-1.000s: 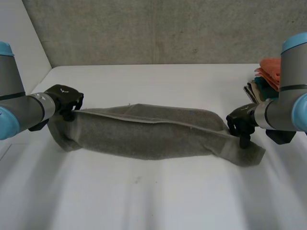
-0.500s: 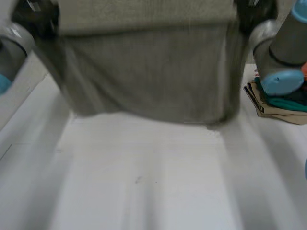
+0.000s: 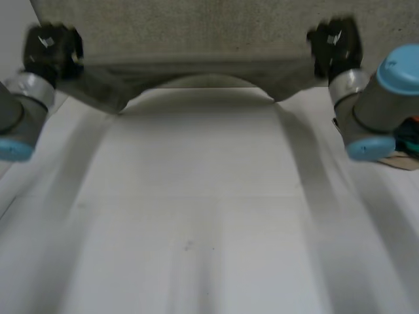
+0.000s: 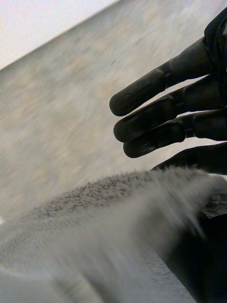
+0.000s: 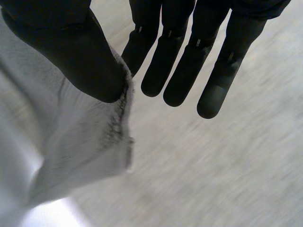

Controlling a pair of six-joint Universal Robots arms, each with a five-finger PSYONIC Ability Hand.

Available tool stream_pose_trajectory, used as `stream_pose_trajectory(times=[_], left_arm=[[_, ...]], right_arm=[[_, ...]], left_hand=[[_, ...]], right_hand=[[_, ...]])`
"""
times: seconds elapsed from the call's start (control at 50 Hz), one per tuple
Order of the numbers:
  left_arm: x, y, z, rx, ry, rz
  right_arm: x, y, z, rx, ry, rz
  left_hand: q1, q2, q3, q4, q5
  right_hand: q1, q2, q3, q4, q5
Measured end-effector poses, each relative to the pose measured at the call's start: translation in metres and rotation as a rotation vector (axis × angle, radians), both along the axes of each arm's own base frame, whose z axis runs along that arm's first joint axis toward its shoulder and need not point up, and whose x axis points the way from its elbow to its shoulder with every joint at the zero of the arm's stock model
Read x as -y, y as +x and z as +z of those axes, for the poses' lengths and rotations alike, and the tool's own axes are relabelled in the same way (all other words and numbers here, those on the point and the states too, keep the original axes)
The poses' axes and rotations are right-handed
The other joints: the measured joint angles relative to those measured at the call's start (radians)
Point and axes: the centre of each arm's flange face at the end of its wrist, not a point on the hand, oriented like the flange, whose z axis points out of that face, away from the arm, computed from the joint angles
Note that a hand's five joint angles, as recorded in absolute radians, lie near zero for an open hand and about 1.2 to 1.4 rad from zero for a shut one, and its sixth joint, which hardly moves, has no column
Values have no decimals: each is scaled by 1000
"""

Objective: Fold the laundry.

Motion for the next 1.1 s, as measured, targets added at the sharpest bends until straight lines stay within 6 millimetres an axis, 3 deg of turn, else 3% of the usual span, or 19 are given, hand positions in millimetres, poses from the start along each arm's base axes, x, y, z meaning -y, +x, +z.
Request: stream_pose_trajectory(times=[0.08, 0.14, 0.18, 0.26, 0.34, 0.36, 0.38, 0.5, 0.56, 0.62, 0.68, 0.74, 0.88, 0.96, 1.1], left_arm=[[-16, -5, -49, 79, 117, -61], [-33, -8, -76, 143, 196, -103], [-44, -8, -88, 187, 246, -125], [-72, -5, -102, 289, 352, -151], [-99, 2, -99, 385, 451, -159], [-118, 6, -93, 446, 522, -167], [-121, 7, -92, 456, 533, -169], [-196, 20, -69, 651, 811, -255], [-226, 23, -60, 736, 913, -330], [-237, 23, -54, 796, 936, -382], [-234, 21, -51, 827, 902, -394], [-216, 17, -52, 827, 840, -366], [-165, 6, -60, 764, 766, -262], [-131, -1, -66, 715, 756, -167], [-94, -9, -74, 655, 739, -72]], right_arm=[[-12, -6, -53, -84, 199, 0], [-24, -12, -79, -145, 320, -3], [-35, -18, -92, -189, 398, -7], [-57, -30, -99, -265, 516, -16], [-80, -44, -88, -328, 595, -26], [-96, -53, -80, -373, 641, -32], [-98, -55, -78, -381, 648, -33], [-151, -89, -60, -592, 805, -22], [-167, -98, -57, -682, 852, 12], [-173, -101, -58, -721, 865, 42], [-170, -99, -61, -721, 864, 54], [-162, -95, -66, -702, 852, 53], [-118, -73, -78, -571, 744, -3], [-80, -56, -81, -459, 609, -44], [-36, -27, -84, -353, 398, -53]], left_hand=[[0, 0, 0, 0, 0], [0, 0, 0, 0, 0], [0, 0, 0, 0, 0], [0, 0, 0, 0, 0], [0, 0, 0, 0, 0], [0, 0, 0, 0, 0], [0, 0, 0, 0, 0], [0, 0, 0, 0, 0], [0, 0, 0, 0, 0], [0, 0, 0, 0, 0], [0, 0, 0, 0, 0], [0, 0, 0, 0, 0], [0, 0, 0, 0, 0], [0, 0, 0, 0, 0], [0, 0, 0, 0, 0]], right_hand=[[0, 0, 0, 0, 0], [0, 0, 0, 0, 0], [0, 0, 0, 0, 0], [0, 0, 0, 1, 0], [0, 0, 0, 1, 0], [0, 0, 0, 1, 0], [0, 0, 0, 1, 0], [0, 0, 0, 1, 4], [0, 0, 0, 1, 4], [0, 0, 0, 1, 4], [0, 0, 0, 1, 4], [0, 0, 0, 1, 4], [0, 0, 0, 1, 5], [0, 0, 0, 1, 5], [0, 0, 0, 1, 5]])
